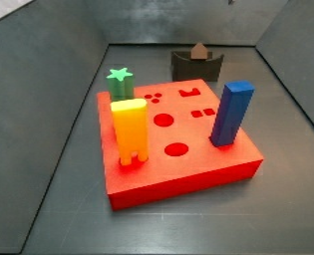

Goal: Pick up the 3 prong object. Move up. Place the 3 prong object on the fixture. Regrasp the 3 prong object. Move to above the board. Insert the 3 prong object.
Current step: Regrasp the 3 prong object.

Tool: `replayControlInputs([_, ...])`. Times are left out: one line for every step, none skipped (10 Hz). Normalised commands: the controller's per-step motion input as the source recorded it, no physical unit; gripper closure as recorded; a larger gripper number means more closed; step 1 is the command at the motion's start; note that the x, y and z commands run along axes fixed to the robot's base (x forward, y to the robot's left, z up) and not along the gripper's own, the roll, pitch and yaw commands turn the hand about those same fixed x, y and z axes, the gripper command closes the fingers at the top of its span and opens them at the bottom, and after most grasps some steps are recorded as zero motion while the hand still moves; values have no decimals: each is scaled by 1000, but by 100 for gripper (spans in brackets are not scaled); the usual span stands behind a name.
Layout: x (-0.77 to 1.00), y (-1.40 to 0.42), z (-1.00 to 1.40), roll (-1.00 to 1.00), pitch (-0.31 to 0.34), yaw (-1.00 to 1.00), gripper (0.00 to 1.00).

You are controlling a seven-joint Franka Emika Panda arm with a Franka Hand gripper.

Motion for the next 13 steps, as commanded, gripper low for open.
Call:
replayControlInputs([-86,-296,102,1000,22,6,0])
replayControlInputs([-45,-90,57,1000,21,6,0])
replayControlInputs([-31,-43,47,1000,22,6,0])
replayControlInputs([-25,-47,21,1000,19,6,0])
replayControlInputs([-37,-39,16,1000,12,6,0])
replayControlInputs([-44,-29,14,1000,6,7,0])
replayControlInputs([-47,-28,9,1000,1,7,0])
replayControlInputs([-45,-27,4,1000,-8,8,0])
replayControlInputs([-45,-25,1,1000,-11,9,0])
replayControlInputs([-37,-21,8,1000,-23,10,0])
replayControlInputs([-33,-18,7,1000,-27,11,0])
replayControlInputs([-33,-19,4,1000,-32,13,0])
replayControlInputs([-33,-16,6,1000,-32,13,0])
